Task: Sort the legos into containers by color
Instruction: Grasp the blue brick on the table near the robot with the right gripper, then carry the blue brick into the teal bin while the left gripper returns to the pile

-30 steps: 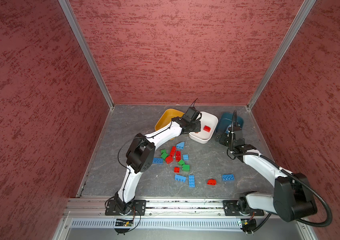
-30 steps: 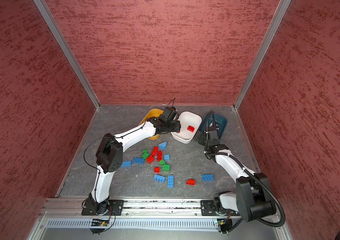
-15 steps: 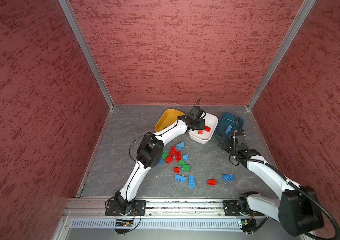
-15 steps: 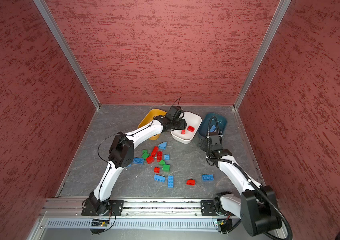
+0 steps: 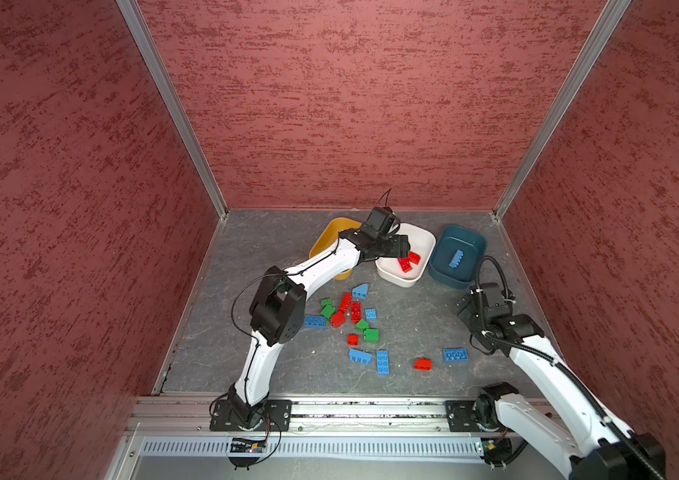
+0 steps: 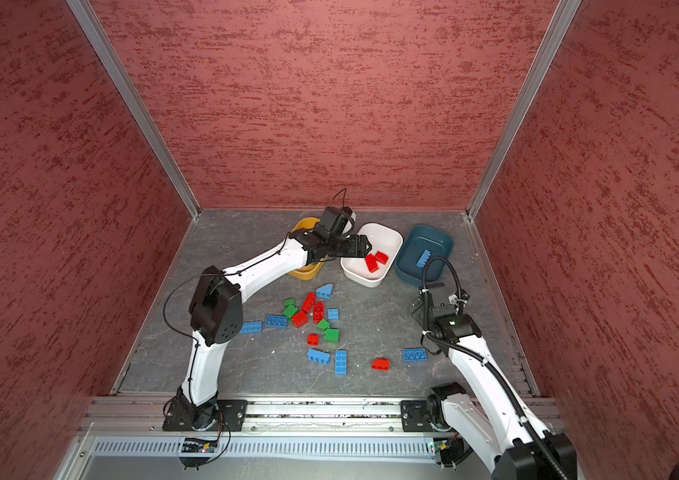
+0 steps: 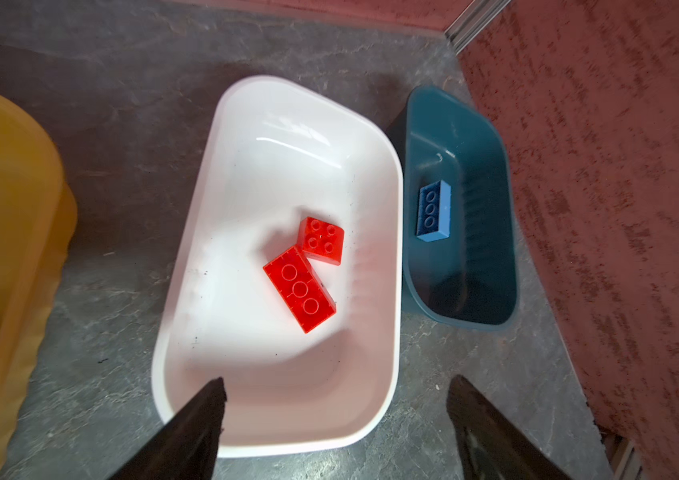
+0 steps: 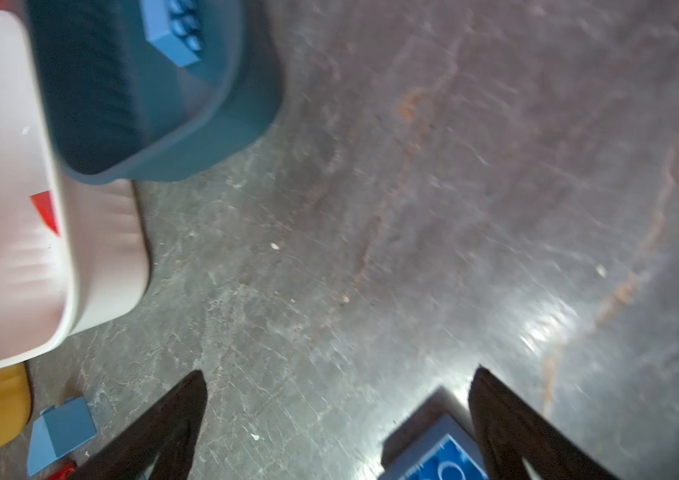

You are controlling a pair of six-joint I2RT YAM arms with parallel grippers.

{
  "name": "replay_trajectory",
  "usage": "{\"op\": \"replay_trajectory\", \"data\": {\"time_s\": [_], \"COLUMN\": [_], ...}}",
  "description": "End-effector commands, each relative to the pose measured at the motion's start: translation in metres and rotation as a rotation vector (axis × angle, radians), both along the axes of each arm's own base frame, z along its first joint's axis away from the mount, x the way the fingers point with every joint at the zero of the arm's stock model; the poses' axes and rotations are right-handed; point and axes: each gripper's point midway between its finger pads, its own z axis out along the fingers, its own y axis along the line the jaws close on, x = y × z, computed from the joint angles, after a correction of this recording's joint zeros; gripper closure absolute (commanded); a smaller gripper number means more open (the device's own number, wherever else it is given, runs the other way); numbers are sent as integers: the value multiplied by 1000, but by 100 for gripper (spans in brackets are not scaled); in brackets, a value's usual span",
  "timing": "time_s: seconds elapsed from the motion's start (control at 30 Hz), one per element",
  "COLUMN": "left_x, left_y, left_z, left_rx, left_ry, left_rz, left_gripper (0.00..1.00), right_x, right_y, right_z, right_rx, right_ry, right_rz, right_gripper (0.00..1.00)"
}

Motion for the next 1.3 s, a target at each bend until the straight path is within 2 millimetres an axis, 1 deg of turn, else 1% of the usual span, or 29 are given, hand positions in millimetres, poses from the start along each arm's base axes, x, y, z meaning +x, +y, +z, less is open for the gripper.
{"op": "replay_trajectory", "data": {"time_s": [0.0, 0.03, 0.07, 0.13, 0.23, 0.27, 0.3, 0.4, 0.47, 0.6, 0.7, 0.77, 0.87, 1.0, 1.1, 1.27], "left_x": [3, 3, 3, 2, 2, 2, 3, 3, 2, 3, 4, 4, 5, 4, 3, 1], "left_y": [11, 15, 18, 25, 33, 36, 38, 44, 49, 58, 64, 67, 70, 74, 76, 78], "left_z": [14, 13, 13, 12, 8, 7, 6, 2, 0, -5, -8, -8, -5, -2, -3, -6], "left_rx": [-62, -67, -77, -94, -110, -113, -115, -114, -109, -100, -95, -93, -91, -79, -65, -55], "left_ry": [-18, -12, -9, -2, 4, 7, 9, 11, 11, 20, 28, 29, 23, 10, 14, 28], "left_rz": [15, 22, 27, 39, 55, 62, 67, 81, 94, 112, 125, 130, 138, 137, 143, 150], "left_gripper": [7, 5, 0, 1, 1, 1, 1, 1, 1, 1, 1, 1, 1, 1, 1, 1], "right_x": [-39, -44, -49, -59, -71, -71, -68, -60, -56, -55, -50, -52, -62, -63, -62, -48], "right_y": [-6, -3, 2, 16, 46, 54, 55, 52, 53, 49, 43, 40, 37, 32, 27, 20], "right_z": [-10, -11, -13, -20, -39, -44, -47, -53, -58, -70, -76, -83, -94, -102, -101, -92], "right_rx": [81, 103, 133, 204, 349, 382, 378, 344, 358, 357, 335, 324, 319, 311, 278, 239], "right_ry": [154, 188, 234, 335, 499, 536, 554, 563, 557, 541, 501, 497, 510, 479, 468, 416], "right_rz": [-232, -255, -275, -299, -289, -277, -270, -291, -321, -419, -442, -466, -516, -535, -537, -515], "right_gripper": [1, 1, 1, 1, 1, 2, 2, 2, 3, 8, 11, 14, 22, 33, 43, 59]}}
